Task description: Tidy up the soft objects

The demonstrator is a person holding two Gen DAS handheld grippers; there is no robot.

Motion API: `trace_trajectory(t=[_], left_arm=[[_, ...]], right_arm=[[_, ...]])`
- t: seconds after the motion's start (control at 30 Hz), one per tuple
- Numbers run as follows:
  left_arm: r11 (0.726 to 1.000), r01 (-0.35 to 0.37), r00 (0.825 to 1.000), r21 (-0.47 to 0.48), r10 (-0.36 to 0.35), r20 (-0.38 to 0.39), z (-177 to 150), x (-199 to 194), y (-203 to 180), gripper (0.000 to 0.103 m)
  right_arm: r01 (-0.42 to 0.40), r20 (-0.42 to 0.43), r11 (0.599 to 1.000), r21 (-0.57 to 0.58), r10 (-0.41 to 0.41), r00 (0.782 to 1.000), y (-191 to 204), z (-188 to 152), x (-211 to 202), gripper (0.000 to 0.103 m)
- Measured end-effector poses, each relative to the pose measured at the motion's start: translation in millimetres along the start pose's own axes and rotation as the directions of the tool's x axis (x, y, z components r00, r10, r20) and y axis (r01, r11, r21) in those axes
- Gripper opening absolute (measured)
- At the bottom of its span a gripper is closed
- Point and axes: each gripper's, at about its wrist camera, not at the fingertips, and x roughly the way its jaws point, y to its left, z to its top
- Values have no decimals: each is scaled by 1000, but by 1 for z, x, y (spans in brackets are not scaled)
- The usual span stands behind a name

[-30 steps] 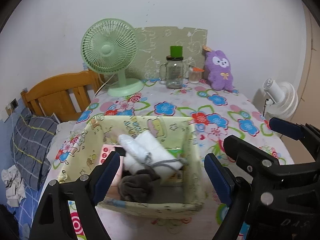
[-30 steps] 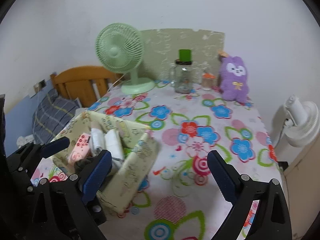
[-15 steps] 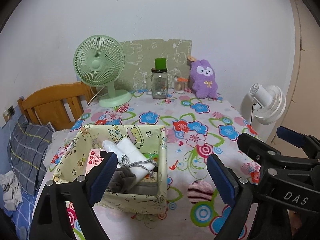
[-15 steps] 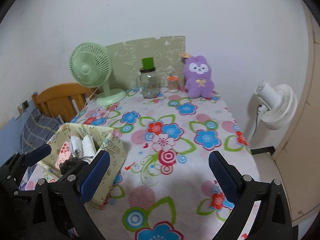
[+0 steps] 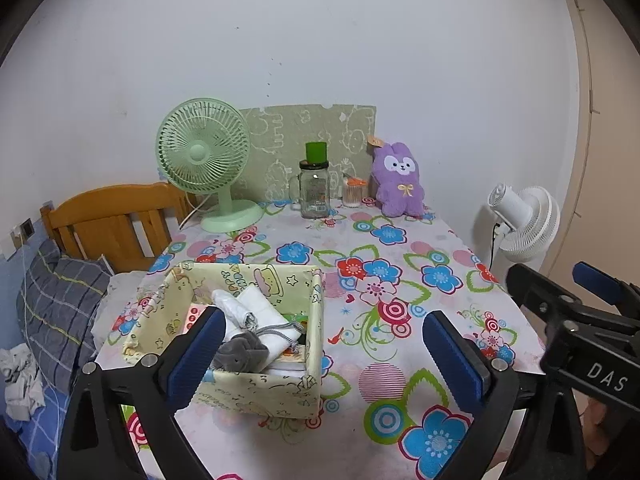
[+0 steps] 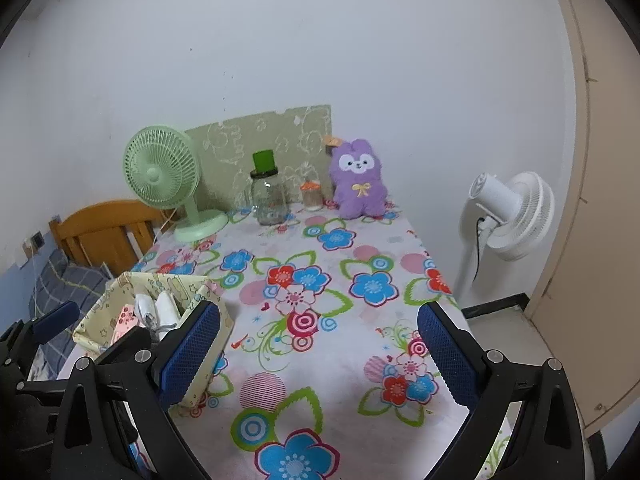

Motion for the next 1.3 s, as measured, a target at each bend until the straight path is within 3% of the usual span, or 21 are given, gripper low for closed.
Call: trace_trajectory(t=[0.6, 1.3], left_arm=[[999, -37, 998, -21, 38, 57, -5, -25, 14, 103], [999, -28, 998, -24, 30, 57, -6, -26, 15, 103]], right_arm=[[13, 51, 1000, -18, -12, 999, 4, -6, -27, 101], [25, 76, 999, -24, -23, 997, 7, -6, -34, 103]])
